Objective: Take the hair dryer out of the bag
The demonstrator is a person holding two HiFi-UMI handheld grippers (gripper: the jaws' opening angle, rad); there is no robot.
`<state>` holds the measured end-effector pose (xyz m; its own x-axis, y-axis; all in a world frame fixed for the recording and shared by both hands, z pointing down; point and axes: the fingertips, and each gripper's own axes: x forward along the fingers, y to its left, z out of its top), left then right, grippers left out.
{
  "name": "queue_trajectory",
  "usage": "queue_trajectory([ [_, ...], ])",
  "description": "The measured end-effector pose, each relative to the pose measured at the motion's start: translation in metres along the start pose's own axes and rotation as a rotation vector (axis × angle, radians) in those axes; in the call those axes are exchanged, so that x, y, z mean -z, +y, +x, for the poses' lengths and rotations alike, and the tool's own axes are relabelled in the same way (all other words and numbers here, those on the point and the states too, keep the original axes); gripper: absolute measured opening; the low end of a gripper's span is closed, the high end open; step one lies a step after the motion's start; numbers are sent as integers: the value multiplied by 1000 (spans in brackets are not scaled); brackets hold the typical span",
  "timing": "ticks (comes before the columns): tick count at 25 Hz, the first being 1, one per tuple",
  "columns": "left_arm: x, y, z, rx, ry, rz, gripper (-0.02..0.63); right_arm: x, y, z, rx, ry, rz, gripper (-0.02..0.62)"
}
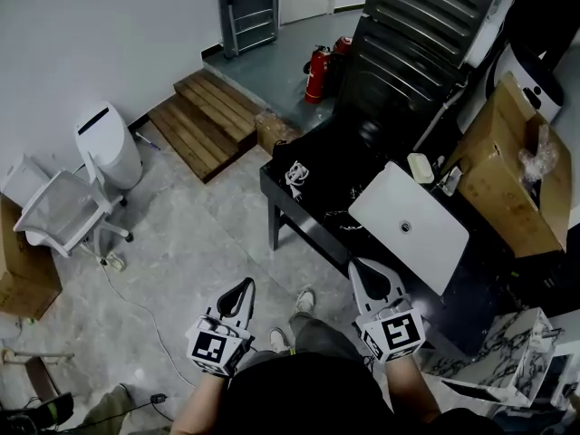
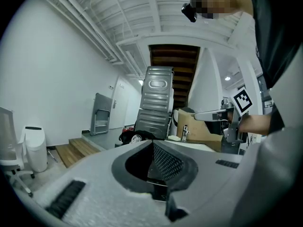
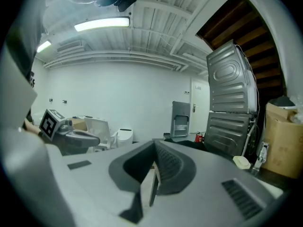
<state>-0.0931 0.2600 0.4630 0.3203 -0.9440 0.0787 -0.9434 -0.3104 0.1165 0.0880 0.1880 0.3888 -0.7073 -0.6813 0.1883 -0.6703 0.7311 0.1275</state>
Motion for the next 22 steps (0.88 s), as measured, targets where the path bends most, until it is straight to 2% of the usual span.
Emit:
queue_trajectory([
  [6,-2,12,29,3,26,-24,23,5,-21,31,5,-2,18,12],
  [11,-4,37,60,-12,43,-5,23,6,-41,70,-20,6,22,12],
  [17,-3,54,110,-19,83,-28,23,21,-80,112,-30,46,47,12],
  [22,-3,68,152,-19,97,12,23,26,-110,147,-66,62,57,12],
])
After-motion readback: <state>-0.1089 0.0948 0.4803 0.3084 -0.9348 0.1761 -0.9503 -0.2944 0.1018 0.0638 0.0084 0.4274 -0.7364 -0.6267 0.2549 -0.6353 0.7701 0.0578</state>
